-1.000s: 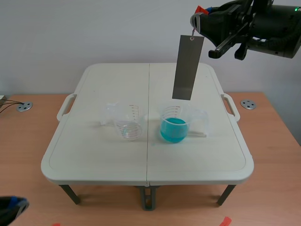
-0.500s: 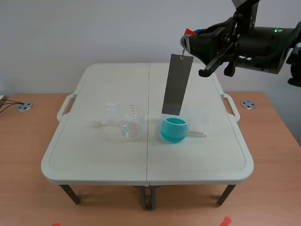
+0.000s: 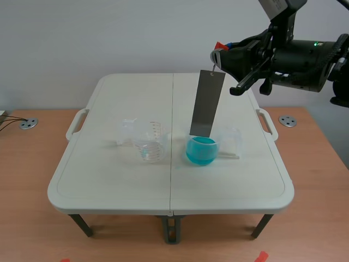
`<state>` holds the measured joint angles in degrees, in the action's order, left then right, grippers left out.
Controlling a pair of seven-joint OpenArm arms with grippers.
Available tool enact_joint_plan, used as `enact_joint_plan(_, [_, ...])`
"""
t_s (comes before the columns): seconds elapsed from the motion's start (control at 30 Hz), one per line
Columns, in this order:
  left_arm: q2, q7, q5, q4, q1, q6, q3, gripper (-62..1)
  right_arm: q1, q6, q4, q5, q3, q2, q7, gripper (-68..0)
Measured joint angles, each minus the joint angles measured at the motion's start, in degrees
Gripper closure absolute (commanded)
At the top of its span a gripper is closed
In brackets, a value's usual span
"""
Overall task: Hold the metal plate by the orange handle, dip it into the blue solution, take it out and point at it, then put the plate back in the beaker on the left.
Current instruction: 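Lower the plate into the blue solution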
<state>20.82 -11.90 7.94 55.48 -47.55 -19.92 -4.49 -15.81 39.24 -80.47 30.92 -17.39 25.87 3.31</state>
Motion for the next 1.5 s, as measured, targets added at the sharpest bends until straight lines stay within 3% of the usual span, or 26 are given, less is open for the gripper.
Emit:
enact_joint_plan(0.27, [0.0, 0.0, 0.0, -2.4, 2.7, 0.0, 0.0, -1.6, 0.0, 0.0, 3.7, -2.0, 0.0, -2.7, -0.3, -1.3])
enact_joint_plan(0.53, [0.0, 0.0, 0.0, -3.0, 2.8, 0.0, 0.0, -1.6, 0.0, 0.0, 8.8, -3.3, 0.0, -3.3, -4.8, -1.3])
enact_joint_plan(0.87, [0.0, 0.0, 0.0, -3.0, 2.8, 0.0, 0.0, -1.6, 0.0, 0.0, 13.4, -8.1, 0.0, -3.3, -11.2, -1.3])
enact_joint_plan(1.17, [0.0, 0.0, 0.0, -3.0, 2.8, 0.0, 0.0, -1.6, 0.0, 0.0, 16.7, -16.2, 0.0, -4.3, -15.3, -1.3])
enact_joint_plan(1.5, [0.0, 0.0, 0.0, -3.0, 2.8, 0.0, 0.0, -1.6, 0.0, 0.0, 17.6, -17.6, -0.1, -5.1, -17.5, -1.3])
